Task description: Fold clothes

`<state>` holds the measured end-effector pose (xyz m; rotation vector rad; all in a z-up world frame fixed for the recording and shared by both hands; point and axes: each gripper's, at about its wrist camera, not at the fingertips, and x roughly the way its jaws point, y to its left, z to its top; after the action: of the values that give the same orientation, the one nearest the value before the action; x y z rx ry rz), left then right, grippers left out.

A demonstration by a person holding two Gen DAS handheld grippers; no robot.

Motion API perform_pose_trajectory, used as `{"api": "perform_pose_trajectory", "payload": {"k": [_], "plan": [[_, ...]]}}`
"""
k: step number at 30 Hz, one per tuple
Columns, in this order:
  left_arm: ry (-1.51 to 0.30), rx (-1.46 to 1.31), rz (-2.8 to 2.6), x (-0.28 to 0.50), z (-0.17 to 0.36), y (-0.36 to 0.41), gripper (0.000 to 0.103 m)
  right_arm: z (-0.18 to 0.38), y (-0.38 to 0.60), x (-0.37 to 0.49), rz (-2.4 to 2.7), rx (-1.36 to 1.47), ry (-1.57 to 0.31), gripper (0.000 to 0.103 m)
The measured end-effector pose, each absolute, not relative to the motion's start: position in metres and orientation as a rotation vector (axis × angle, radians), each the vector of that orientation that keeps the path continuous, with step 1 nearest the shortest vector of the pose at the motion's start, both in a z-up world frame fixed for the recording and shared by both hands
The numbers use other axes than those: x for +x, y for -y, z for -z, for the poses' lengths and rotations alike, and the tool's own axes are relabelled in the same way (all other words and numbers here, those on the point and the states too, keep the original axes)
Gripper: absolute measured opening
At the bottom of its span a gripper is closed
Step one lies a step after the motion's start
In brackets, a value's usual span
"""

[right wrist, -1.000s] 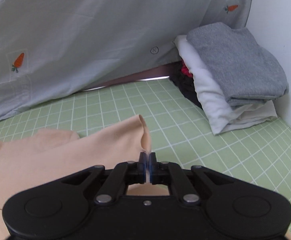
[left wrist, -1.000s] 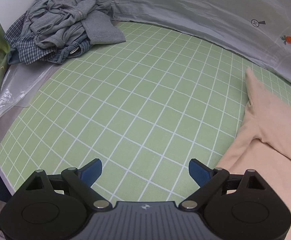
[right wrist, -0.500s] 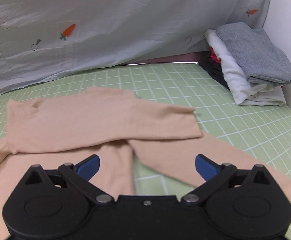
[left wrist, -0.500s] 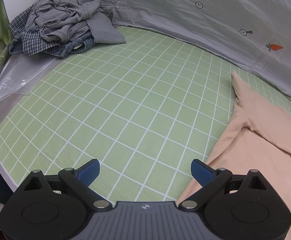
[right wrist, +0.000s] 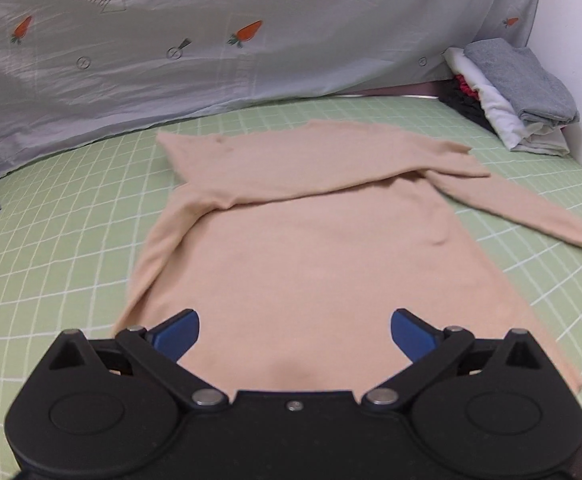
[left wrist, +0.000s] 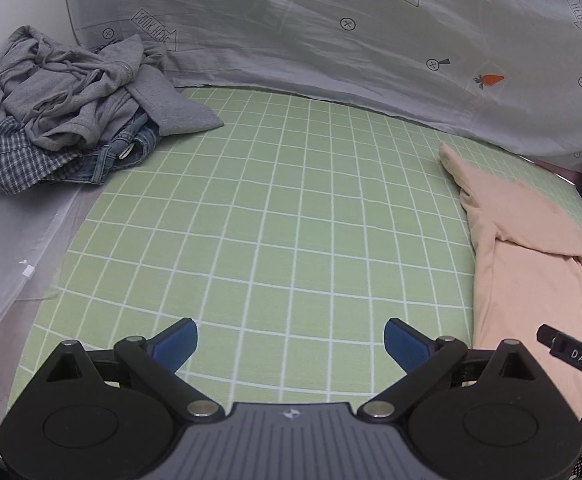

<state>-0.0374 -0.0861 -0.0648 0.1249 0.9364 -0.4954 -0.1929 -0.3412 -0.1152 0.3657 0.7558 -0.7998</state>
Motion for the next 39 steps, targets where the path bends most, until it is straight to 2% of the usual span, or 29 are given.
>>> {"api": "perform_pose_trajectory", "payload": {"k": [2, 8, 10, 13, 14, 16, 18, 29, 39], "plan": [[-0.942, 0.119, 0.503, -0.032, 0.067, 0.071, 0.100, 0.117, 0.316, -0.182, 0.780, 0.349, -0.761, 0.101], [-0.990, 0.121, 0.520, -0.017, 0.078, 0.041, 0.100, 0.131, 0.265, -0.156, 0.736, 0.320, -0.798, 0.078], [-0.997, 0.117, 0.519, -0.014, 0.077, 0.032, 0.100, 0.136, 0.257, -0.151, 0.724, 0.334, -0.817, 0.065], [-1.001, 0.101, 0.514, -0.010, 0.077, 0.022, 0.100, 0.142, 0.249, -0.146, 0.697, 0.333, -0.850, 0.036], [-1.002, 0.095, 0.511, -0.008, 0.077, 0.018, 0.100, 0.143, 0.248, -0.146, 0.695, 0.329, -0.858, 0.032], [-1.003, 0.076, 0.500, -0.005, 0.077, 0.013, 0.100, 0.145, 0.246, -0.146, 0.697, 0.329, -0.869, 0.016], [-1.003, 0.055, 0.488, -0.003, 0.076, 0.007, 0.100, 0.145, 0.248, -0.148, 0.694, 0.346, -0.874, 0.004], [-1.019, -0.008, 0.455, -0.005, 0.077, 0.013, 0.100, 0.112, 0.288, -0.193, 0.686, 0.474, -0.777, 0.002], [-1.002, 0.005, 0.483, -0.035, 0.073, 0.073, 0.100, 0.101, 0.357, -0.244, 0.730, 0.411, -0.748, 0.002]]}}
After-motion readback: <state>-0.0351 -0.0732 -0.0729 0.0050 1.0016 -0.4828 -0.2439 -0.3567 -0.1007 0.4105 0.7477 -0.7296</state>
